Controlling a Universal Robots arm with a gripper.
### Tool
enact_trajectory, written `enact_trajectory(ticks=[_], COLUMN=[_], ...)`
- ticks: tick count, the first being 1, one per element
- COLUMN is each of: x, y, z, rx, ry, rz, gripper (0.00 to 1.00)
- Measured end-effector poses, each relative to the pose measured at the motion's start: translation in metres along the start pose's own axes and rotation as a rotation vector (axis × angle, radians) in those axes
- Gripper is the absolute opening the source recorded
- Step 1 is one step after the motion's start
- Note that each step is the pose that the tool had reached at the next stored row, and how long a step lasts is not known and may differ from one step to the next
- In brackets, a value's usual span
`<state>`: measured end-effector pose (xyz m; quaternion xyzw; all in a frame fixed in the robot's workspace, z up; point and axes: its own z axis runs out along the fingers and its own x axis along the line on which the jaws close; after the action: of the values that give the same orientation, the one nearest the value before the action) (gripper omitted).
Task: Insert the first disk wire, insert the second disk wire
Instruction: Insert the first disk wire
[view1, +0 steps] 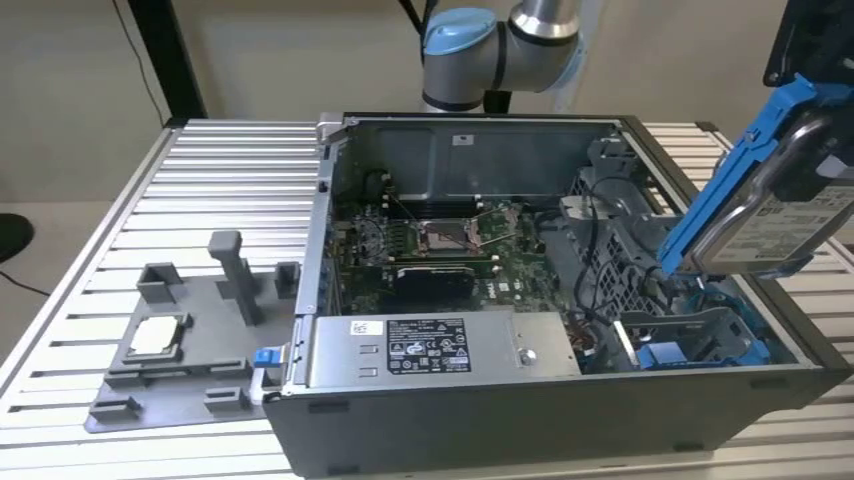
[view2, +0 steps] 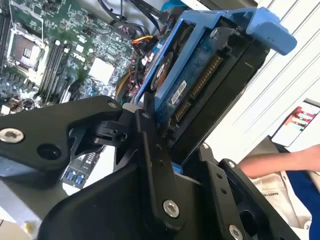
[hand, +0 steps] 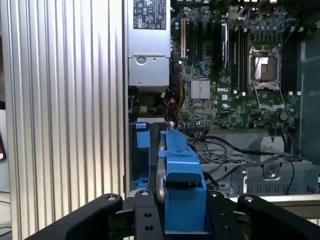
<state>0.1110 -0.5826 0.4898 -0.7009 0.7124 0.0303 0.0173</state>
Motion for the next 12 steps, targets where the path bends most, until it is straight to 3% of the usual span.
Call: enact_trajectory(ticks=[3,12], x=[0.0006,0.0018], y=[0.0009,0.0006], z=[0.0057,0.0217], rx=[0.0054,0.0092], ry=[-0.0006,-0.0003], rz=[0.0,0.0], gripper=[0.0,0.0])
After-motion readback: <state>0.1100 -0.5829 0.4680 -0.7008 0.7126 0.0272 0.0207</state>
